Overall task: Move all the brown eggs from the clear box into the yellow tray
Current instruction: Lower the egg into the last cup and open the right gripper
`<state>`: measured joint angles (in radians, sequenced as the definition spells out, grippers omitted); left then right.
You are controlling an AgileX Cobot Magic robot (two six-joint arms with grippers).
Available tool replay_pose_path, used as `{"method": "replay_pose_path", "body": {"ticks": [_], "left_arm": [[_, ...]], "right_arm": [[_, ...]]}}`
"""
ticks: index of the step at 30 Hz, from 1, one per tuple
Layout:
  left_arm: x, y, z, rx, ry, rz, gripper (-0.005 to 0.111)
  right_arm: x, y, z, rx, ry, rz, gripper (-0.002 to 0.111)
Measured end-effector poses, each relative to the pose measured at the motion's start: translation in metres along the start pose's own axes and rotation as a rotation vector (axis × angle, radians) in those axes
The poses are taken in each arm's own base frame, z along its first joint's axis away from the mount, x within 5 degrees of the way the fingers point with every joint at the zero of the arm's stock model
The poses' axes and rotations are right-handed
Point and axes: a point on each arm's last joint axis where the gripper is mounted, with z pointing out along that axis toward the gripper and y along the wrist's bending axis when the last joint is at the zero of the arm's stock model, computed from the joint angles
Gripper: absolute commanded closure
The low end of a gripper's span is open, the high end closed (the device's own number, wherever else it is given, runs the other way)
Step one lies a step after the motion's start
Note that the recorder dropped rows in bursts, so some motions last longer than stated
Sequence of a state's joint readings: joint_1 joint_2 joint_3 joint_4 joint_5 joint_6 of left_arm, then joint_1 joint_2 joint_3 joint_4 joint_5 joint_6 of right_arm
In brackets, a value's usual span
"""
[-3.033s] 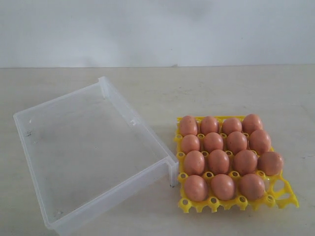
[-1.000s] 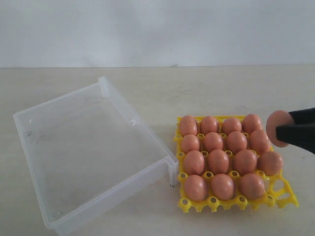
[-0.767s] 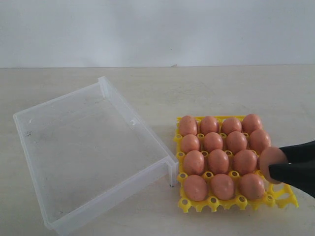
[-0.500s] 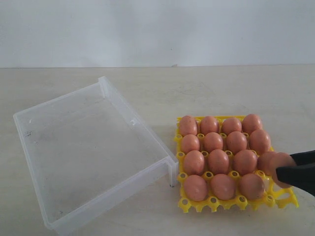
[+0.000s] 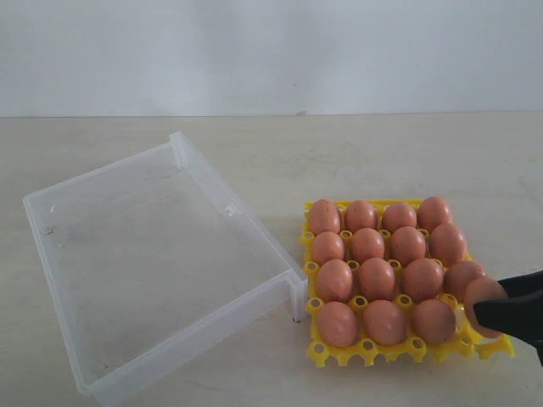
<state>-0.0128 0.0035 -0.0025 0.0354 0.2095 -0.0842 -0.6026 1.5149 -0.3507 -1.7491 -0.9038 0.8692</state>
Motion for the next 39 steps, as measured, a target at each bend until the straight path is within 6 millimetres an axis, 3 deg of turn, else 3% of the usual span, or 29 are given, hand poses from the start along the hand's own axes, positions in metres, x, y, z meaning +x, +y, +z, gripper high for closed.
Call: {"method": "replay_pose_path", "body": {"ticks": [6,16,18,25,28,39], "left_arm": [[0.000,0.000,0.000,0.000,0.000,0.000,0.103],[0.000,0.000,0.000,0.000,0.000,0.000,0.103],[0.000,0.000,0.000,0.000,0.000,0.000,0.103],[0.000,0.000,0.000,0.000,0.000,0.000,0.103],[0.000,0.000,0.000,0.000,0.000,0.000,0.103],[0.000,0.000,0.000,0.000,0.000,0.000,0.103]], "right_arm": [[0.000,0.005,0.011,-0.031,0.047,-0.061,0.108],[0.003,0.003,0.013,0.001,0.084,-0.064,0.107],[0.003,0.003,0.013,0.002,0.084,-0.037,0.100],[0.002,0.003,0.013,0.000,0.080,0.001,0.060],[0.002,0.004,0.013,-0.004,0.077,0.004,0.055],[-0.002,0.007,0.013,-0.035,0.037,0.014,0.055]]}}
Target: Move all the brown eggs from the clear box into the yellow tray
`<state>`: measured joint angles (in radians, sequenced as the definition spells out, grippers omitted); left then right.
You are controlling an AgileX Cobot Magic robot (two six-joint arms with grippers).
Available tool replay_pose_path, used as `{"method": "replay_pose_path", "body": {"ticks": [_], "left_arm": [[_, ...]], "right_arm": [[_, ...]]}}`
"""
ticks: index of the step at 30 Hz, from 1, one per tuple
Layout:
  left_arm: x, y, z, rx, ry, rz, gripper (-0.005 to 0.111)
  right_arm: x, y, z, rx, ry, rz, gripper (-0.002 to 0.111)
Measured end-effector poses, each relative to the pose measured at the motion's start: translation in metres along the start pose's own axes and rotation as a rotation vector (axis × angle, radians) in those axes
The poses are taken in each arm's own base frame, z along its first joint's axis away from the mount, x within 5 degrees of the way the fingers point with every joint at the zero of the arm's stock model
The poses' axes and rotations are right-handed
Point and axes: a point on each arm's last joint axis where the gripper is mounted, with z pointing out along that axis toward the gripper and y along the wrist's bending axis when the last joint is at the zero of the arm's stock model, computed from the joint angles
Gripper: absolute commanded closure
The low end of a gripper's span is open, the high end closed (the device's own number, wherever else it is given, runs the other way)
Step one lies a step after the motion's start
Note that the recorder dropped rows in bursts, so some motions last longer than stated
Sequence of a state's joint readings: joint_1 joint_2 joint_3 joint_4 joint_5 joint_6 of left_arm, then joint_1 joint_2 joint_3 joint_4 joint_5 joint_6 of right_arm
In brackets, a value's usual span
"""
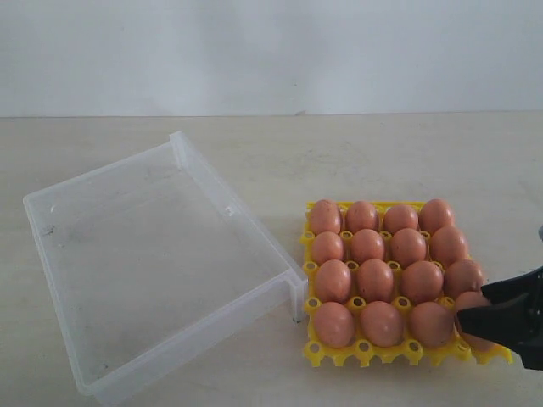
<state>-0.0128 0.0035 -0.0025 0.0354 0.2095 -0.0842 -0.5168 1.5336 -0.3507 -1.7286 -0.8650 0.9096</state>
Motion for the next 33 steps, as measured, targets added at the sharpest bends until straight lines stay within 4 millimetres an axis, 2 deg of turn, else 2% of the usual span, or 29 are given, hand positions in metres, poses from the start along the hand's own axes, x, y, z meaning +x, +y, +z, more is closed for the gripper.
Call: {"method": "replay_pose_path", "body": {"ticks": [9,14,16,19,21,27,30,33], "left_arm": [[0.000,0.000,0.000,0.000,0.000,0.000,0.103],[0.000,0.000,0.000,0.000,0.000,0.000,0.103],[0.000,0.000,0.000,0.000,0.000,0.000,0.103],[0.000,0.000,0.000,0.000,0.000,0.000,0.103],[0.000,0.000,0.000,0.000,0.000,0.000,0.103],[0.000,0.000,0.000,0.000,0.000,0.000,0.103],[0.000,0.000,0.000,0.000,0.000,0.000,0.103],[0.000,0.000,0.000,0.000,0.000,0.000,0.103]], "right_arm": [[-0.018,0.004,-0.012,0.074,-0.105,-0.017,0.056],[-0.031,0.011,-0.019,0.057,-0.204,0.024,0.056],[-0.037,0.016,-0.022,0.017,-0.267,0.069,0.063],[-0.043,0.020,-0.025,-0.028,-0.321,0.127,0.087],[-0.044,0.020,-0.025,-0.033,-0.330,0.155,0.108],[-0.056,0.014,-0.030,-0.031,-0.352,0.148,0.108],[-0.074,0.007,-0.037,-0.025,-0.391,0.091,0.108],[-0.101,-0.006,-0.049,0.023,-0.469,0.019,0.108]]}}
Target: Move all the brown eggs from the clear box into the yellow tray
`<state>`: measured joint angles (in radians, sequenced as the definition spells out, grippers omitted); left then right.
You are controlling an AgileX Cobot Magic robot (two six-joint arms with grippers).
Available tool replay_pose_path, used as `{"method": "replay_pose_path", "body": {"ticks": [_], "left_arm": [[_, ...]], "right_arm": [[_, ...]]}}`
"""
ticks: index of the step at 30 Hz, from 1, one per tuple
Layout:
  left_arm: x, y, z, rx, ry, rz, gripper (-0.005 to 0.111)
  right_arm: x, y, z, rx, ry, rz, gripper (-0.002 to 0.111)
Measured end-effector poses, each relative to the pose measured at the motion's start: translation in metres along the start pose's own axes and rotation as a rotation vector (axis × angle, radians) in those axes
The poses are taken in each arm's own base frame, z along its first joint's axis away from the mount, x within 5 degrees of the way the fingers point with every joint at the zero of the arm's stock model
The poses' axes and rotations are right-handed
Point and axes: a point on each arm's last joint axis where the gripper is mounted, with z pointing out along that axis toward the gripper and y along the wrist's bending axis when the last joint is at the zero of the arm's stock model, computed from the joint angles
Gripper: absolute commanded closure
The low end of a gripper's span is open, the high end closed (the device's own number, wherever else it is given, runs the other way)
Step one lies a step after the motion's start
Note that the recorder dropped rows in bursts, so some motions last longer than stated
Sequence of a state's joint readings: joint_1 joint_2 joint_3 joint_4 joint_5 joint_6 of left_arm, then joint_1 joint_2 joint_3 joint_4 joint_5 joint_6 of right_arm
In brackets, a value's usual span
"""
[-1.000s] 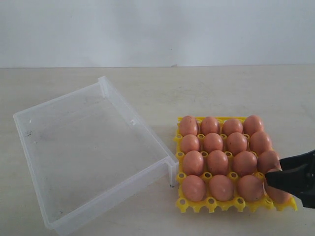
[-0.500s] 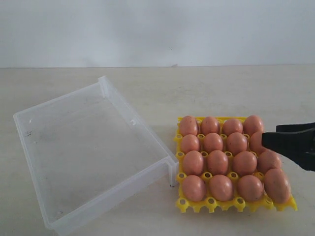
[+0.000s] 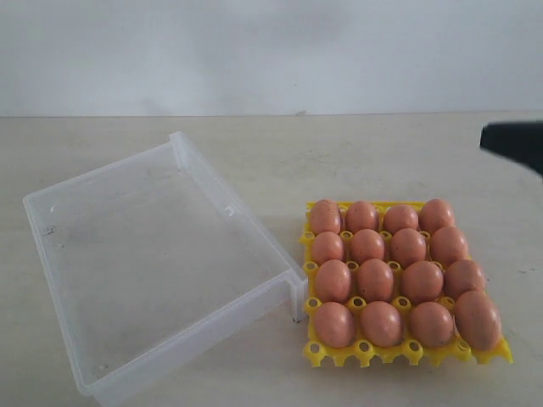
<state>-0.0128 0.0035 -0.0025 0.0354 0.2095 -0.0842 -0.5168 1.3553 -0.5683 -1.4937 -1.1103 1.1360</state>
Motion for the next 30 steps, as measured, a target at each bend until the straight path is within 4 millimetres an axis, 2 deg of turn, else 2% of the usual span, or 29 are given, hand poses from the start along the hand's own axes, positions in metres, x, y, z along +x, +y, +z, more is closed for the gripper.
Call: {"method": "replay_pose_path", "body": {"ticks": [4,6,8,10,11,13,15,18,22,23,24,25,27,30], "left_arm": [[0.000,0.000,0.000,0.000,0.000,0.000,0.103],[0.000,0.000,0.000,0.000,0.000,0.000,0.103],[0.000,0.000,0.000,0.000,0.000,0.000,0.103],[0.000,0.000,0.000,0.000,0.000,0.000,0.103],[0.000,0.000,0.000,0.000,0.000,0.000,0.103],[0.000,0.000,0.000,0.000,0.000,0.000,0.103],[0.000,0.000,0.000,0.000,0.000,0.000,0.103],[0.000,0.000,0.000,0.000,0.000,0.000,0.103],[0.000,0.000,0.000,0.000,0.000,0.000,0.103],[0.000,0.000,0.000,0.000,0.000,0.000,0.103],[0.000,0.000,0.000,0.000,0.000,0.000,0.103],[0.000,0.000,0.000,0.000,0.000,0.000,0.103],[0.000,0.000,0.000,0.000,0.000,0.000,0.103],[0.000,0.000,0.000,0.000,0.000,0.000,0.103]], "right_arm": [[-0.053,-0.023,-0.003,0.155,-0.170,-0.057,0.109],[-0.077,-0.035,-0.007,0.256,-0.285,0.021,0.109],[-0.101,-0.044,-0.012,0.340,-0.433,0.188,0.109],[-0.119,-0.045,-0.015,0.387,-0.525,0.296,0.109],[-0.128,-0.042,-0.014,0.409,-0.526,0.287,0.109],[-0.145,-0.025,-0.006,0.429,-0.463,0.171,0.109],[-0.157,0.001,0.004,0.447,-0.354,-0.019,0.109],[-0.167,0.051,0.014,0.482,-0.254,-0.262,0.109],[-0.171,0.097,0.008,0.516,-0.301,-0.211,0.109],[-0.166,0.116,0.005,0.480,-0.311,-0.165,0.109],[-0.163,0.123,0.005,0.456,-0.308,-0.159,0.109],[-0.157,0.141,0.004,0.376,-0.302,-0.179,0.109],[-0.151,0.161,0.003,0.281,-0.297,-0.234,0.109],[-0.147,0.165,-0.006,0.308,-0.288,-0.170,0.109]]}}
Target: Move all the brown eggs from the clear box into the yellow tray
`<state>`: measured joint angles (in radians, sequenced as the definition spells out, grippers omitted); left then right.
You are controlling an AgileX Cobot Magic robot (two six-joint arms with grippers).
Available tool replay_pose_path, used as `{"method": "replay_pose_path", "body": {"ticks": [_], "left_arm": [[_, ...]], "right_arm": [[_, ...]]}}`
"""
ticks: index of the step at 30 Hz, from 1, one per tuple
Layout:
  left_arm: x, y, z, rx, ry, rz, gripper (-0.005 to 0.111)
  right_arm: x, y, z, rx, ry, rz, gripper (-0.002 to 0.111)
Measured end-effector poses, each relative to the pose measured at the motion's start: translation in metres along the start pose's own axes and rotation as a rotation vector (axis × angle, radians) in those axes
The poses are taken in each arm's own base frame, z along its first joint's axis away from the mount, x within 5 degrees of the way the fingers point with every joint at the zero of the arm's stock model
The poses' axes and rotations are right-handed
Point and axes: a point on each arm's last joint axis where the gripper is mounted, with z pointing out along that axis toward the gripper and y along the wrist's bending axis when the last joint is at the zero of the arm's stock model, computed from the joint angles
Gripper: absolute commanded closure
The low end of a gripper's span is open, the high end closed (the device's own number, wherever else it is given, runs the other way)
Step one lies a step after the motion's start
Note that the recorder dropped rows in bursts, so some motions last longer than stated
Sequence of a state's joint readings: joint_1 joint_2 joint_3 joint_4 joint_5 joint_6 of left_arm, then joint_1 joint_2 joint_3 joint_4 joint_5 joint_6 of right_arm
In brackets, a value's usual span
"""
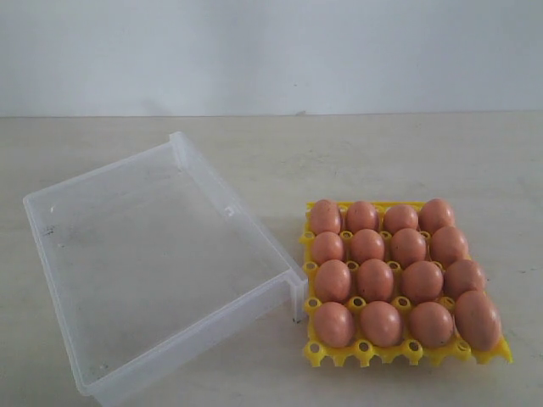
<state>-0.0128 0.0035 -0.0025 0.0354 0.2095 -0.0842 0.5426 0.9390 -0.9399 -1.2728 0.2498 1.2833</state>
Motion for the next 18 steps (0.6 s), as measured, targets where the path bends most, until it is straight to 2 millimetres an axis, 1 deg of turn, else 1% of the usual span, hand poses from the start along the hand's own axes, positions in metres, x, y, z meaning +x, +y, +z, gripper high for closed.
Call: {"method": "replay_pose_path", "body": {"ticks": [4,6,8,9,11,13,14,15,16,17,18], "left_arm": [[0.000,0.000,0.000,0.000,0.000,0.000,0.103],[0.000,0.000,0.000,0.000,0.000,0.000,0.103],[0.000,0.000,0.000,0.000,0.000,0.000,0.103],[0.000,0.000,0.000,0.000,0.000,0.000,0.103],[0.000,0.000,0.000,0.000,0.000,0.000,0.103],[0.000,0.000,0.000,0.000,0.000,0.000,0.103],[0.000,0.000,0.000,0.000,0.000,0.000,0.103],[0.000,0.000,0.000,0.000,0.000,0.000,0.103],[0.000,0.000,0.000,0.000,0.000,0.000,0.103],[0.000,0.000,0.000,0.000,0.000,0.000,0.103],[0.000,0.000,0.000,0.000,0.000,0.000,0.103]], "right_arm": [[-0.004,-0.003,-0.007,0.021,-0.018,-0.039,0.109],[-0.007,-0.008,-0.010,0.072,-0.035,-0.116,0.109],[-0.011,-0.019,-0.011,0.108,-0.061,-0.172,0.109],[-0.014,-0.026,-0.012,0.097,-0.088,-0.200,0.109],[-0.023,-0.033,-0.021,0.017,-0.160,-0.257,0.109],[-0.035,-0.038,-0.044,0.004,-0.233,-0.317,0.109],[-0.044,-0.040,-0.064,0.050,-0.284,-0.350,0.109],[-0.049,-0.039,-0.076,0.084,-0.314,-0.362,0.109],[-0.057,-0.036,-0.102,0.146,-0.381,-0.378,0.109],[-0.061,-0.035,-0.115,0.172,-0.415,-0.379,0.109],[-0.066,-0.029,-0.139,0.192,-0.480,-0.381,0.109]]}}
